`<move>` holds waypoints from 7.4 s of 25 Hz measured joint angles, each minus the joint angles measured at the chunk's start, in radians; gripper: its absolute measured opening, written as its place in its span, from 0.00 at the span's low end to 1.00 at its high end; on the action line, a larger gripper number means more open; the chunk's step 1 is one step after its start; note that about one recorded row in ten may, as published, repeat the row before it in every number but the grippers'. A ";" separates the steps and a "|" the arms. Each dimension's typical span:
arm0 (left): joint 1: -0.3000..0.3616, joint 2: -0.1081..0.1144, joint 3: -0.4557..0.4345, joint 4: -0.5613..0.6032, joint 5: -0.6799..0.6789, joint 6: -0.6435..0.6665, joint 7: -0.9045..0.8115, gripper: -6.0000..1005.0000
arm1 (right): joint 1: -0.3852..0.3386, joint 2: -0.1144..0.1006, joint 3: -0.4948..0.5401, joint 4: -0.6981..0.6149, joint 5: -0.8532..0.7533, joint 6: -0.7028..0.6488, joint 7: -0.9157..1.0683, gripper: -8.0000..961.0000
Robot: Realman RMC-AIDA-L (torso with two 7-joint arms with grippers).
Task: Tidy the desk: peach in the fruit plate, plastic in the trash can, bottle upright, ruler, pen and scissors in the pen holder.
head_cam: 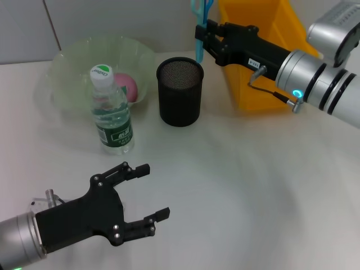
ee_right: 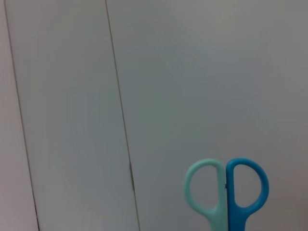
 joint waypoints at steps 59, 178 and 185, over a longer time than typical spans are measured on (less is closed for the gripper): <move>-0.007 0.002 -0.001 -0.013 -0.008 0.043 0.005 0.83 | 0.113 0.006 -0.171 0.059 -0.006 0.188 -0.077 0.25; -0.334 -0.002 0.113 0.601 1.095 -0.035 -0.939 0.75 | -0.514 -0.043 0.644 -0.211 -0.855 -0.929 0.196 0.88; -0.336 0.001 0.114 0.590 1.103 -0.044 -0.932 0.73 | -0.514 -0.043 0.644 -0.211 -0.856 -0.928 0.199 0.88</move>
